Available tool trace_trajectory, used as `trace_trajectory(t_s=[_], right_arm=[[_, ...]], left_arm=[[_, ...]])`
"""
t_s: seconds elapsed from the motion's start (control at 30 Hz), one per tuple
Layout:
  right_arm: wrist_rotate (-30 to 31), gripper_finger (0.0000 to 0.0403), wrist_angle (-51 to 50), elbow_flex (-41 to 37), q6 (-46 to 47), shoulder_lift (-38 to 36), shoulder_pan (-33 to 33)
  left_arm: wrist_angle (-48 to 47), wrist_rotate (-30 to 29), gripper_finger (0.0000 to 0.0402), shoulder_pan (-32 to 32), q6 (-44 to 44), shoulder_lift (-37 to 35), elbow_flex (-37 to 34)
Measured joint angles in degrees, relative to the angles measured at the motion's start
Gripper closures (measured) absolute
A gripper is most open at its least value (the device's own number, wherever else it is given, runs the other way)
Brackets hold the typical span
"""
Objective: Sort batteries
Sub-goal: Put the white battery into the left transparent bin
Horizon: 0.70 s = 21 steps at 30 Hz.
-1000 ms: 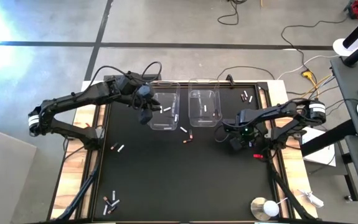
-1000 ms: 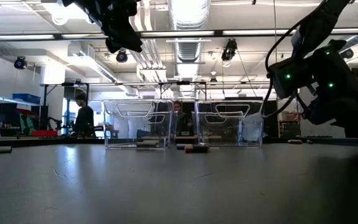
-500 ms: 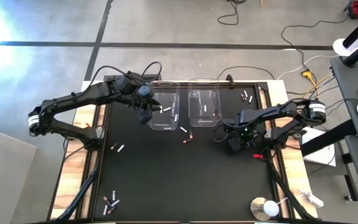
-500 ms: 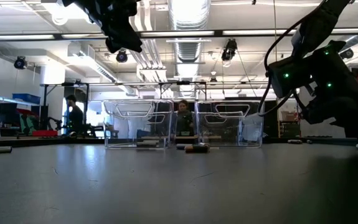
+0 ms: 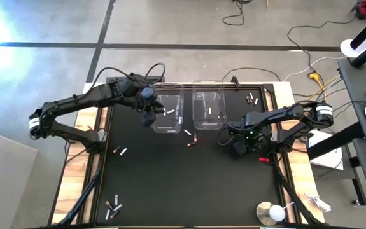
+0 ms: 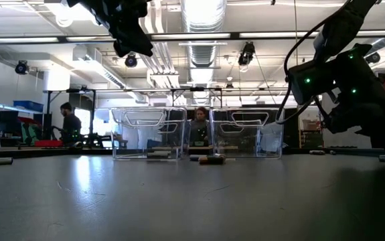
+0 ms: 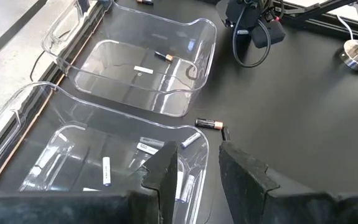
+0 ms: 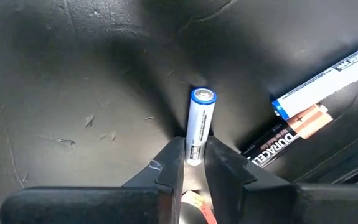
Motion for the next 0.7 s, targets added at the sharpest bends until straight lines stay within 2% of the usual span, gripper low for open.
trace_trajectory(t_s=[0.2,0.7], right_arm=[[-0.6,0.036,0.1,0.2,-0.6,0.0,0.0],[-1.6,0.0369,2.5,5.0,-3.0,-0.9,0.2]], left_arm=[[0.3,2.5,0.0303,-0.6,-1.6,-2.4,0.8],[2.4,2.4,0.0303,-0.6,-0.4,-9.1,0.8]])
